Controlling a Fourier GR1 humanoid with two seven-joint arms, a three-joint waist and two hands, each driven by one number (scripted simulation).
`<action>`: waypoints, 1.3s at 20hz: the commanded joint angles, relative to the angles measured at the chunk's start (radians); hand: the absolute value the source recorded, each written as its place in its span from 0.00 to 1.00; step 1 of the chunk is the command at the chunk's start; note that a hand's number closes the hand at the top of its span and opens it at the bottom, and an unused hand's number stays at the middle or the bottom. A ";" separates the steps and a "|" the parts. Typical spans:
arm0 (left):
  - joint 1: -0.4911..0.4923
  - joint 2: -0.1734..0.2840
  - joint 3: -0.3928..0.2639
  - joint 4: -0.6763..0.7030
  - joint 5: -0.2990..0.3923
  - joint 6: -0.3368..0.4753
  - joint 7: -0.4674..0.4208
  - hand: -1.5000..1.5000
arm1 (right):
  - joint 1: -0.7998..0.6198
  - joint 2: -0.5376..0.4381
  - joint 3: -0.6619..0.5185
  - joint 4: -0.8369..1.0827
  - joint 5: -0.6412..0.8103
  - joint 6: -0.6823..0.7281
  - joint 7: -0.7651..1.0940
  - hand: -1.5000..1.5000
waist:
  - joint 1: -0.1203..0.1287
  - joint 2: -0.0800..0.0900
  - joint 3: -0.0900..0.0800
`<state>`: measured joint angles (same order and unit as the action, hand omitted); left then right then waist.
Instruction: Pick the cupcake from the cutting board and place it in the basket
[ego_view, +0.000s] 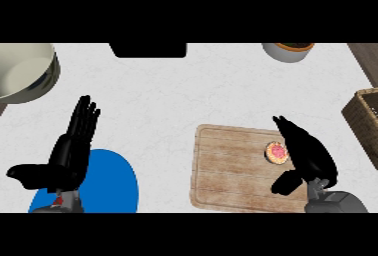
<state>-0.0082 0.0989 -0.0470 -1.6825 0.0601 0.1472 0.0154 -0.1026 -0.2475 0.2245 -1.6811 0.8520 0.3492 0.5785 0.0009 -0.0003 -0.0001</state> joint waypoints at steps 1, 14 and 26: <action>0.053 -0.029 -0.014 0.003 -0.017 -0.011 -0.041 0.50 | 0.007 0.040 0.000 0.031 0.046 -0.021 -0.019 0.00 | 0.001 0.000 0.000; 0.012 -0.002 0.058 -0.024 0.013 -0.053 0.024 0.50 | 0.001 0.088 0.011 0.159 0.113 -0.034 -0.102 1.00 | 0.002 0.000 0.000; -0.008 -0.029 0.054 -0.039 -0.019 -0.035 0.028 0.50 | -0.026 0.063 0.057 0.109 0.209 0.024 -0.169 1.00 | -0.001 -0.001 0.000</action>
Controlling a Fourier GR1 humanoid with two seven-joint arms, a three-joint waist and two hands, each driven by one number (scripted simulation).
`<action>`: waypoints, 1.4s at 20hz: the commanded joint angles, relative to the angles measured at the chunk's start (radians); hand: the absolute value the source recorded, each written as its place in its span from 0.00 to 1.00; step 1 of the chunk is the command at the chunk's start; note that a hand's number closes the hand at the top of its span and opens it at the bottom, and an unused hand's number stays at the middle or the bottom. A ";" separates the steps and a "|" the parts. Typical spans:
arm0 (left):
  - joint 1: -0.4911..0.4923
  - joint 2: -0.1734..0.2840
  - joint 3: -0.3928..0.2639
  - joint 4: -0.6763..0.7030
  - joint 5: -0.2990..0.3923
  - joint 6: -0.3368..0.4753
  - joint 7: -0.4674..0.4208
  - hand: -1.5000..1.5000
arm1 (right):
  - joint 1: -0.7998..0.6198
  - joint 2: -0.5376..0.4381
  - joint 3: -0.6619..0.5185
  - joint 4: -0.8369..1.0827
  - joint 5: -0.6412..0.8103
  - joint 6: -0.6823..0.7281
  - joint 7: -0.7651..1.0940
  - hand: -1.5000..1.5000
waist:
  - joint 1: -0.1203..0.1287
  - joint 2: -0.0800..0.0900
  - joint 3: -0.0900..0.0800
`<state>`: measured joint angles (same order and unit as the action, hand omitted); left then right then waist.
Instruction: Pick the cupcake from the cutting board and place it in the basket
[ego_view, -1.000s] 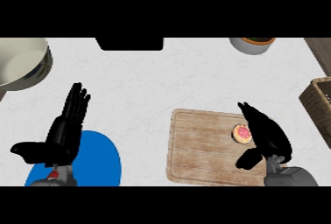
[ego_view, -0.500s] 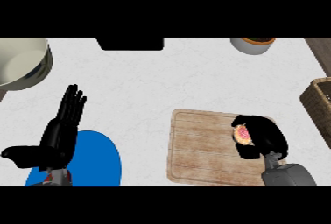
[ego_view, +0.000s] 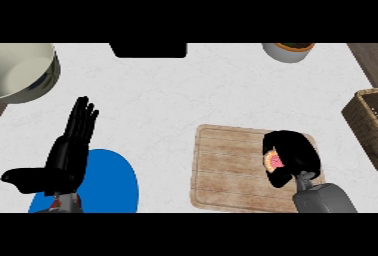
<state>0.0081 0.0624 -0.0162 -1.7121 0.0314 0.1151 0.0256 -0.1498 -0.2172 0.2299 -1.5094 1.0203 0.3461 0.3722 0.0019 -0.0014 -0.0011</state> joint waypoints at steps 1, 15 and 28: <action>-0.004 -0.029 -0.012 0.066 -0.029 0.010 -0.073 0.50 | 0.057 -0.002 0.021 -0.007 0.047 -0.078 -0.061 1.00 | -0.003 0.001 0.001; 0.017 -0.013 -0.004 0.005 -0.016 0.003 -0.016 0.50 | 0.670 -0.288 0.052 -0.563 -0.090 -0.355 -0.502 1.00 | -0.025 -0.004 0.001; 0.034 0.012 0.040 -0.004 0.014 -0.007 0.003 0.50 | 0.936 -0.266 -0.194 -1.105 -0.651 -0.222 -0.555 1.00 | -0.058 -0.009 -0.001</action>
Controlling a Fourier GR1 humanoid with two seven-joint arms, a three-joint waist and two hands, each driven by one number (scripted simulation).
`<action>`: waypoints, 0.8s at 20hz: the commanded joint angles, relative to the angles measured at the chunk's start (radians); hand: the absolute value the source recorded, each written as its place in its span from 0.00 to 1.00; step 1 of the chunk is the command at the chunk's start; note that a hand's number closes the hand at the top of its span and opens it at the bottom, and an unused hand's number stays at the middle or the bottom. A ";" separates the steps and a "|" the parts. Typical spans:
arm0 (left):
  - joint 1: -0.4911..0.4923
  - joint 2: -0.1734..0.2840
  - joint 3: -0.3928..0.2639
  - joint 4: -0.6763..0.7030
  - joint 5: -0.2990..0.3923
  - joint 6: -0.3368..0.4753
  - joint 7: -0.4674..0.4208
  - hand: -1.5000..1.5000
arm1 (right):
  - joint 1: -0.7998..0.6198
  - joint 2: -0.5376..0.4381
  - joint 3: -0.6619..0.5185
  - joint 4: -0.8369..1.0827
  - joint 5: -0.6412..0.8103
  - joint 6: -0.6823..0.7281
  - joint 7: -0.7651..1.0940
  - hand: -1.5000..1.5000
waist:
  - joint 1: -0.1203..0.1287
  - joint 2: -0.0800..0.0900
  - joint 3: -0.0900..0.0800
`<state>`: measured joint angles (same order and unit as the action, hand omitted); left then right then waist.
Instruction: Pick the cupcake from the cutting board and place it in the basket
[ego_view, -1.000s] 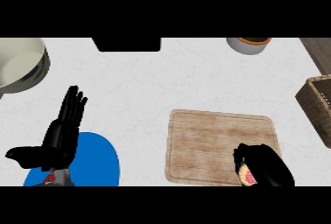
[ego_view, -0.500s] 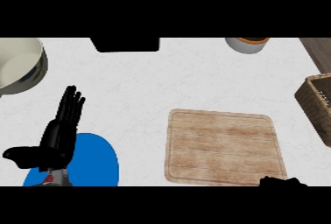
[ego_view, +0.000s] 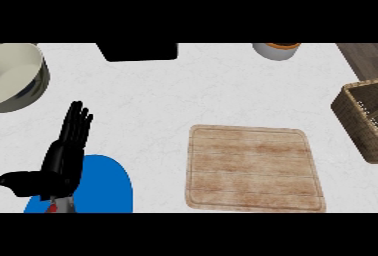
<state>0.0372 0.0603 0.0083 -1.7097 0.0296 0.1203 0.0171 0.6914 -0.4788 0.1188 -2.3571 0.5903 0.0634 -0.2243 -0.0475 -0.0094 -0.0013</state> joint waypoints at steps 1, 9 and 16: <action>0.007 -0.001 0.002 0.012 -0.008 0.000 -0.033 0.50 | 0.100 -0.006 -0.100 -0.256 -0.241 0.072 0.025 1.00 | -0.003 0.001 -0.001; 0.027 -0.006 -0.015 -0.037 -0.024 0.016 0.004 0.50 | 0.122 -0.015 -0.401 -0.268 -0.435 0.142 0.129 1.00 | 0.004 0.003 -0.003; -0.062 0.002 0.007 0.074 0.009 -0.023 -0.023 0.50 | -0.029 -0.190 -0.861 -0.045 -0.672 0.224 0.177 1.00 | 0.024 0.009 -0.001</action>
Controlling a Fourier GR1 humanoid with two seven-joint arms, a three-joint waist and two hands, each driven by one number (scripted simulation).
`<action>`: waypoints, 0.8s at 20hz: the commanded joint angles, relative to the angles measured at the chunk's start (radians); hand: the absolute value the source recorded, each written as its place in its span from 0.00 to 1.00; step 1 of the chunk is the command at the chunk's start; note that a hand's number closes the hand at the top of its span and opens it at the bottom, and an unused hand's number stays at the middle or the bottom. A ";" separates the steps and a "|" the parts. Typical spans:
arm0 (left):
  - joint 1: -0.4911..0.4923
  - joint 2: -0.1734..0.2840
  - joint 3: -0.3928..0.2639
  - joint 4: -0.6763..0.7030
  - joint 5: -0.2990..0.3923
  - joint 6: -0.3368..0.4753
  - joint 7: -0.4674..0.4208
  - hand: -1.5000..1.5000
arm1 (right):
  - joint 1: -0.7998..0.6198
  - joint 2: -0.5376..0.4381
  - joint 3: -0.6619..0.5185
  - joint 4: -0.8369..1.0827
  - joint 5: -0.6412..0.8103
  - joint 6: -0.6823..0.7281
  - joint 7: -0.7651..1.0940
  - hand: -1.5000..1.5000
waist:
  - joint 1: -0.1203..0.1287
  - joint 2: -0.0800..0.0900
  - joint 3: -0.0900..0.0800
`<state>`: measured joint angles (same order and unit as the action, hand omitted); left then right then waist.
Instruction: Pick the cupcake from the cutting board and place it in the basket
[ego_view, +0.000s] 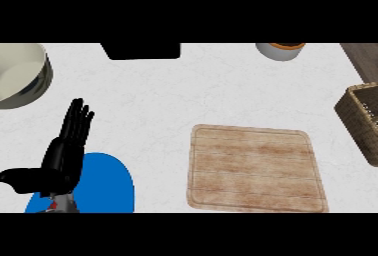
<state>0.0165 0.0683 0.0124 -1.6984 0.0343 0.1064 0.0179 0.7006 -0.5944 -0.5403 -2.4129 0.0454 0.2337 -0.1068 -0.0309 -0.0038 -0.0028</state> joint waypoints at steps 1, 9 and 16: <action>-0.054 -0.007 0.008 0.059 -0.002 0.002 -0.025 0.50 | -0.079 -0.088 -0.242 0.104 -0.150 0.069 0.015 1.00 | 0.014 0.003 0.002; -0.020 -0.057 -0.055 0.032 -0.047 0.032 -0.014 0.50 | -0.268 -0.165 -0.316 0.312 -0.250 0.213 0.118 1.00 | 0.027 0.003 0.003; 0.003 -0.037 -0.049 -0.049 -0.020 0.005 0.021 0.50 | -0.452 -0.291 -0.250 0.643 -0.059 0.239 -0.027 1.00 | 0.038 0.005 0.003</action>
<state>0.0109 0.0409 -0.0230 -1.7169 0.0160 0.1090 0.0290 0.3273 -0.8462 -0.8177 -1.8893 -0.1003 0.4533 -0.0826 0.0049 0.0007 0.0000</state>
